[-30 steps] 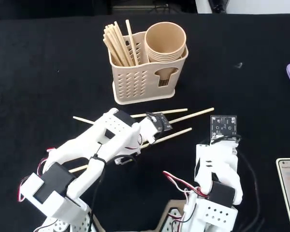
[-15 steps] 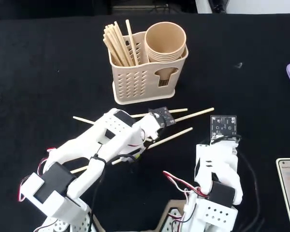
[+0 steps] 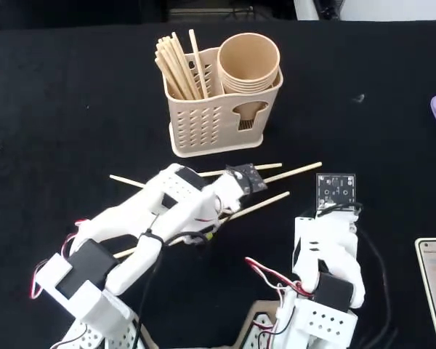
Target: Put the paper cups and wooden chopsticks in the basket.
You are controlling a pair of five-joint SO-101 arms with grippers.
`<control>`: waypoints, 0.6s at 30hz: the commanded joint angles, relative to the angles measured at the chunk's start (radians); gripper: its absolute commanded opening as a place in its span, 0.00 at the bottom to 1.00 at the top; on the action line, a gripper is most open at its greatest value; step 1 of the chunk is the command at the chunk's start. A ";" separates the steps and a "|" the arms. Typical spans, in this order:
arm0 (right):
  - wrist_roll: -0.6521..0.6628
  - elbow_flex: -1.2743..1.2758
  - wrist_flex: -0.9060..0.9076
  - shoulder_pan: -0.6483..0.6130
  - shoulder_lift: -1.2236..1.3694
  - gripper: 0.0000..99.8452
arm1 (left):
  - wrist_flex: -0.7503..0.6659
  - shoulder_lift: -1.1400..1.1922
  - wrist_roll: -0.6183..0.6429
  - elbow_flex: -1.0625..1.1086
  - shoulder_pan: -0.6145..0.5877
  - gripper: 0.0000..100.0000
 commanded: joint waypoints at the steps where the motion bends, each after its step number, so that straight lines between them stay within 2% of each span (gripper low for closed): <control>1: 0.009 -0.004 -0.025 0.005 -0.010 0.13 | 0.064 0.029 0.000 -0.045 0.007 0.03; 8: 0.009 -0.004 -0.025 0.005 -0.010 0.13 | 0.250 0.029 0.000 -0.189 0.050 0.03; 13: -0.009 -0.010 -0.025 0.014 -0.012 0.12 | 0.442 0.023 0.000 -0.358 0.001 0.03; 18: -0.064 -0.018 -0.034 0.017 -0.012 0.12 | 0.493 -0.104 -0.002 -0.407 -0.045 0.03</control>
